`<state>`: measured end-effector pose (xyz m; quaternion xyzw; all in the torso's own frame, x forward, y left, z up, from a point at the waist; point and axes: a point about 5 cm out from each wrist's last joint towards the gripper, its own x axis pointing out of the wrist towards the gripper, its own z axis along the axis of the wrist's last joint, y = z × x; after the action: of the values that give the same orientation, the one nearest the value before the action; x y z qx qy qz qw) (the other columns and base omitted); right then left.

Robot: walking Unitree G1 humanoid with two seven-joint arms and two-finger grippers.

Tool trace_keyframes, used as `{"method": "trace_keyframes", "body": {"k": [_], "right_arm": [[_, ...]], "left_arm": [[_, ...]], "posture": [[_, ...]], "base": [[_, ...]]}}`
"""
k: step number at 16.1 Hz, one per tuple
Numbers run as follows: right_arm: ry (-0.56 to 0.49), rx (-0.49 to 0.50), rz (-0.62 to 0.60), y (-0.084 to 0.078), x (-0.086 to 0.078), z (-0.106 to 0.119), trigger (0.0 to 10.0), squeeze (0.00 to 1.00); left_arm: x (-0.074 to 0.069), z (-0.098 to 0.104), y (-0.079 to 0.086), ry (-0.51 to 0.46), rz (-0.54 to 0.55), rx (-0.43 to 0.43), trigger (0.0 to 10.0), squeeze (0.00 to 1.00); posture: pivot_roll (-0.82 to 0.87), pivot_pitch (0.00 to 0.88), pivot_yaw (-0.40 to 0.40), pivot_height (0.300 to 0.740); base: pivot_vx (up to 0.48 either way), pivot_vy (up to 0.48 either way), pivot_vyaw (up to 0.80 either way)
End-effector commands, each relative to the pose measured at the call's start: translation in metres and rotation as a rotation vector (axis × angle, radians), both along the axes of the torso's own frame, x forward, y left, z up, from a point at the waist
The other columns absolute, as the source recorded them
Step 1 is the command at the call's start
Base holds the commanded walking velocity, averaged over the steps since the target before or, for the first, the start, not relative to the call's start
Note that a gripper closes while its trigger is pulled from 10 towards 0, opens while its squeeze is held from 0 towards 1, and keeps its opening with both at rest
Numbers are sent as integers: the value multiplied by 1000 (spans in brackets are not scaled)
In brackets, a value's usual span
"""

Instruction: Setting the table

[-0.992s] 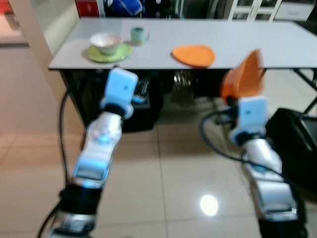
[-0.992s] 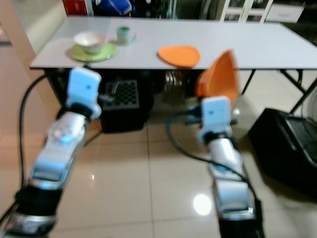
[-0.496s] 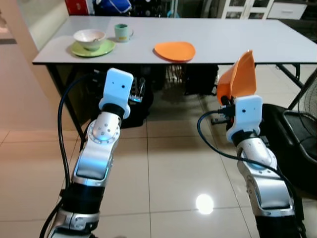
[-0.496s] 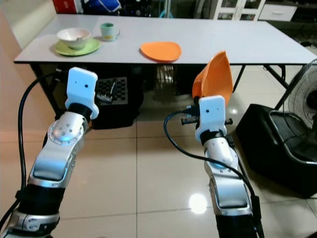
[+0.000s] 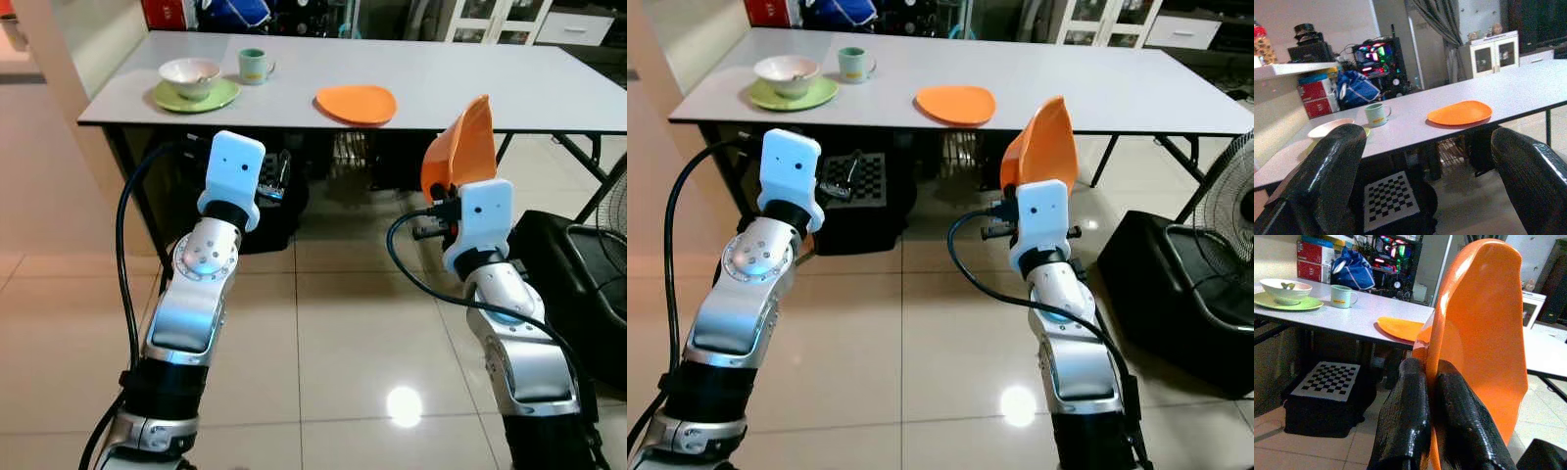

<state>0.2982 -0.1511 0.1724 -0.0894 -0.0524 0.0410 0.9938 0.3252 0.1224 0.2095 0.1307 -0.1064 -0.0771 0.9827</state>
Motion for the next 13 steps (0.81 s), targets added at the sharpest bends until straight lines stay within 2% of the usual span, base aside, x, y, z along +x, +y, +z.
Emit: {"method": "trace_keyframes", "body": {"k": [1,7,9,13], "right_arm": [[-40,0,-15,-5,2,12,10000,0],[-48,-3,4,2,2,13,10000,0],[-52,12,17,3,3,14,10000,0],[-51,42,16,2,3,15,10000,0]], "left_arm": [[1,8,-3,-21,-24,-12,10000,0],[-3,6,1,-6,-55,-23,10000,0],[-4,4,-4,0,-84,-18,10000,0],[-4,2,-2,8,-81,-18,10000,0]], "posture": [[5,0,-28,740],[5,0,-26,740],[0,0,-18,740],[0,0,-16,740]], "base": [[401,0,0],[458,0,0],[480,0,0],[480,0,0]]}}
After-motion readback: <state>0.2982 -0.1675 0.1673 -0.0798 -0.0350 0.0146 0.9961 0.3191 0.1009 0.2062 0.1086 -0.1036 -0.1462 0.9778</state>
